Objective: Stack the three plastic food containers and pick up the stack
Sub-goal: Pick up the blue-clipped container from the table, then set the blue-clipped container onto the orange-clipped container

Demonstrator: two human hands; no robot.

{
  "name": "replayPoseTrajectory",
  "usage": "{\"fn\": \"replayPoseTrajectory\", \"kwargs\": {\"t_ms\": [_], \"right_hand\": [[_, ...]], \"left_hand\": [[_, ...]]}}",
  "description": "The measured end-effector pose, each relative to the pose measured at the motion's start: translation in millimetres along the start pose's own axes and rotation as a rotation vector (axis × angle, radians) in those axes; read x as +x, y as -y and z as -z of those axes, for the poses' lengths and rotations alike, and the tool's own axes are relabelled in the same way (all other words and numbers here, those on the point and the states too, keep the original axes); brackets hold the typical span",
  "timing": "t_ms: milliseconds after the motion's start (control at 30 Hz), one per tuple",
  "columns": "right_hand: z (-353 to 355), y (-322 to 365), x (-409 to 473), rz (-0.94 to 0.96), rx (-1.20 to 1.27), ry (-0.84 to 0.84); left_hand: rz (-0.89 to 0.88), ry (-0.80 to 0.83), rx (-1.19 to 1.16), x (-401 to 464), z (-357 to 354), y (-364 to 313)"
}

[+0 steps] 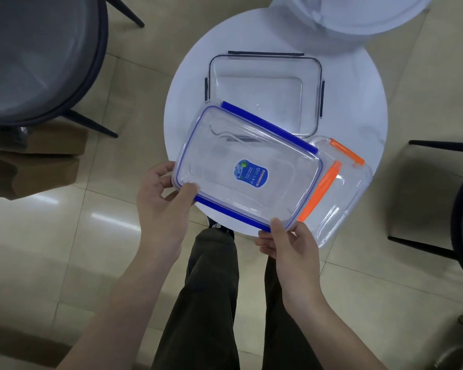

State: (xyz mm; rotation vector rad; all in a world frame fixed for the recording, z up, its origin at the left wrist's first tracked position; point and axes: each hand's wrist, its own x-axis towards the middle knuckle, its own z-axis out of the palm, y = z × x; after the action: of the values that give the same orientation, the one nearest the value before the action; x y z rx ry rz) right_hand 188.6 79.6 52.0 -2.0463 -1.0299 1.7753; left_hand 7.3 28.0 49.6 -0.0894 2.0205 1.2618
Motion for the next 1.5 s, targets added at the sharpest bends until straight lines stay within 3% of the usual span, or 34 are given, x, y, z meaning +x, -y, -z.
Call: {"fn": "replayPoseTrajectory", "kwargs": {"t_ms": [700, 1500], "right_hand": [[118.7, -6.1, 24.3, 0.108, -0.076, -0.158], [149.9, -37.4, 49.3, 0.039, -0.058, -0.125]], "left_hand": [[0.002, 0.205, 0.099, -48.3, -96.2, 27.1], [0.070, 0.237, 0.319, -51.8, -118.3, 47.2]]}}
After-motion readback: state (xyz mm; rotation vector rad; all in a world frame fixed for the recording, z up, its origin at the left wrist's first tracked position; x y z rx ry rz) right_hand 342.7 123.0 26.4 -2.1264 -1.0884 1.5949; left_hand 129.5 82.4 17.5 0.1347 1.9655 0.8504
